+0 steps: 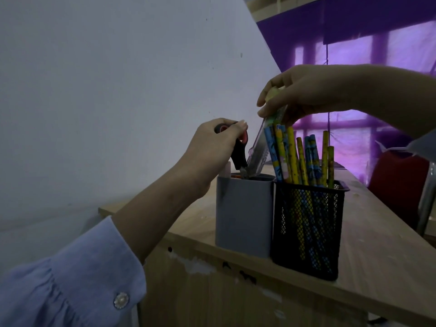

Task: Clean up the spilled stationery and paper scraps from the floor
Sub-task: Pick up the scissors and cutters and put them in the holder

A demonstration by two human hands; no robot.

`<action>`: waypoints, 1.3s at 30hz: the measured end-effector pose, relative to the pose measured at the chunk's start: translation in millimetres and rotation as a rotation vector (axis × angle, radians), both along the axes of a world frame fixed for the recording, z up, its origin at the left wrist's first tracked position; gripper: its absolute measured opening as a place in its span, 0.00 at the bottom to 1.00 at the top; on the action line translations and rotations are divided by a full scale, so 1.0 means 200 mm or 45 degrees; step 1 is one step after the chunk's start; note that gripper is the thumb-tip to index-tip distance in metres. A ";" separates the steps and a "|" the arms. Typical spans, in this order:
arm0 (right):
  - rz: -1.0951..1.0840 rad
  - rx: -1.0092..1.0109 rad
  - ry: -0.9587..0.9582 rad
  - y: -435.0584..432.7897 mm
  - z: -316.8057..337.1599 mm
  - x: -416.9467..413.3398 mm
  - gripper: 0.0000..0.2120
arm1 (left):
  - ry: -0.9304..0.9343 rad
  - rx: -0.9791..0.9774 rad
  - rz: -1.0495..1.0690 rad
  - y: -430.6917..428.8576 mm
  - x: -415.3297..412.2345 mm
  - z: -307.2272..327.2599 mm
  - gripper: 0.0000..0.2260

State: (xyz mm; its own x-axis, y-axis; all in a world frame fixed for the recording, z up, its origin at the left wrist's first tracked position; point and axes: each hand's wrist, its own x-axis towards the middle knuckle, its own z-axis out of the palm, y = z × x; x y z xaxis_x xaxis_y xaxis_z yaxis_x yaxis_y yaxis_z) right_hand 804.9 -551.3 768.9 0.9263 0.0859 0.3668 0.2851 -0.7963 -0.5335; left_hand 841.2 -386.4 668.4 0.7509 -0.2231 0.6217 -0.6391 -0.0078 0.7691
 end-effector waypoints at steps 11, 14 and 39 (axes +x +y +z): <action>0.072 -0.254 0.137 0.02 0.04 -0.05 0.21 | -0.098 0.065 -0.016 0.00 -0.01 -0.01 0.09; 0.101 -0.263 0.151 0.02 0.04 -0.06 0.21 | -0.089 0.044 -0.003 0.01 -0.01 0.00 0.11; 0.244 -0.399 -0.462 0.40 0.03 -0.21 0.03 | -0.494 0.266 0.672 0.41 -0.16 -0.05 0.11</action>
State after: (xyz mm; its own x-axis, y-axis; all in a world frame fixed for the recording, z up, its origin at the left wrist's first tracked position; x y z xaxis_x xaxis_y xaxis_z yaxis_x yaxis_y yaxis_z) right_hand 762.3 -471.5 774.1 0.7012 0.3992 0.5907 0.5641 -0.8173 -0.1172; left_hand 809.3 -303.4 659.3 0.5235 -0.0329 0.8514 -0.7379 -0.5170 0.4338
